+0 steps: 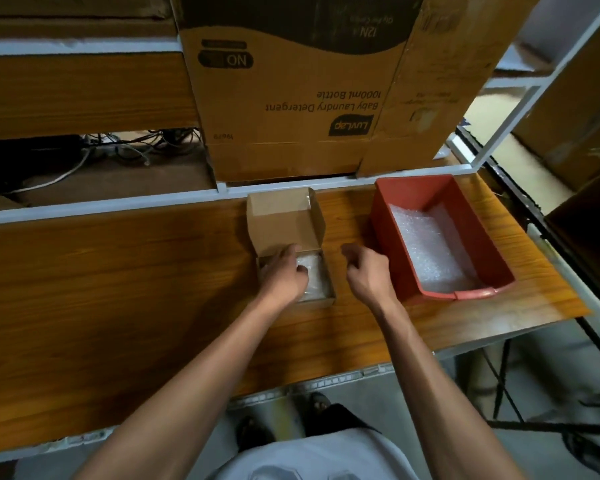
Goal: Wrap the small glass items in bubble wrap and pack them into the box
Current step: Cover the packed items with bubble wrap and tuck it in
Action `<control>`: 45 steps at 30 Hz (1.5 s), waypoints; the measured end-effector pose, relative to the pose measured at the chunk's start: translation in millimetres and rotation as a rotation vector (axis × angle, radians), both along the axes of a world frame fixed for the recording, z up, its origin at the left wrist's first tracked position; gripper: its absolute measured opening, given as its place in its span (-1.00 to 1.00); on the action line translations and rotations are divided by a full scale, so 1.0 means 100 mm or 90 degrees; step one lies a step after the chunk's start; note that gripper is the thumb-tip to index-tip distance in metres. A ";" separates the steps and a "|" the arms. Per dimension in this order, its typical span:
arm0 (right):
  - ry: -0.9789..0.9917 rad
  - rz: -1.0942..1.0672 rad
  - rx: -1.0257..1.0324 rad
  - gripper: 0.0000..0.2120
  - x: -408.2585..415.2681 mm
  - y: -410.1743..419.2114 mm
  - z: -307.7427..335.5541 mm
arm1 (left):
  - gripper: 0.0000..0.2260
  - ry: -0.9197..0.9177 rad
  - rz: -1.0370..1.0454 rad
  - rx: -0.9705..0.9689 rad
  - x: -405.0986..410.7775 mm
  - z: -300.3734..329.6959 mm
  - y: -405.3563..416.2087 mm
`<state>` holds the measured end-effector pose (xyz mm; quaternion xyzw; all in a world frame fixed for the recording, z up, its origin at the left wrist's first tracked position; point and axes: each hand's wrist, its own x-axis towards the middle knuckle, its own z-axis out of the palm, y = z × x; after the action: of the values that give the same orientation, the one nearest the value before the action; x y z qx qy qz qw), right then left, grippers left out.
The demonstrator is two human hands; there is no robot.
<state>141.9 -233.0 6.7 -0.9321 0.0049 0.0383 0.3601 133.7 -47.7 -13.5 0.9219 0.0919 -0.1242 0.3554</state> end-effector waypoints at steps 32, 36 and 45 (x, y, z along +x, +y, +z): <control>0.300 0.047 -0.341 -0.01 1.12 -2.30 -0.81 | -0.66 -0.017 -0.263 0.387 2.22 -0.18 -2.87; 0.295 0.028 -0.305 0.05 1.16 -2.28 -0.72 | -0.73 0.032 -0.245 0.295 2.29 -0.13 -2.79; 0.060 -0.104 0.188 0.29 1.24 -2.33 -0.58 | -0.37 0.184 -0.081 -0.381 2.23 0.27 -2.36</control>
<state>266.0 -465.9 -51.8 -0.8630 0.0916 0.0529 0.4941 356.4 -283.5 14.0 0.7533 0.0428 -0.2971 0.5852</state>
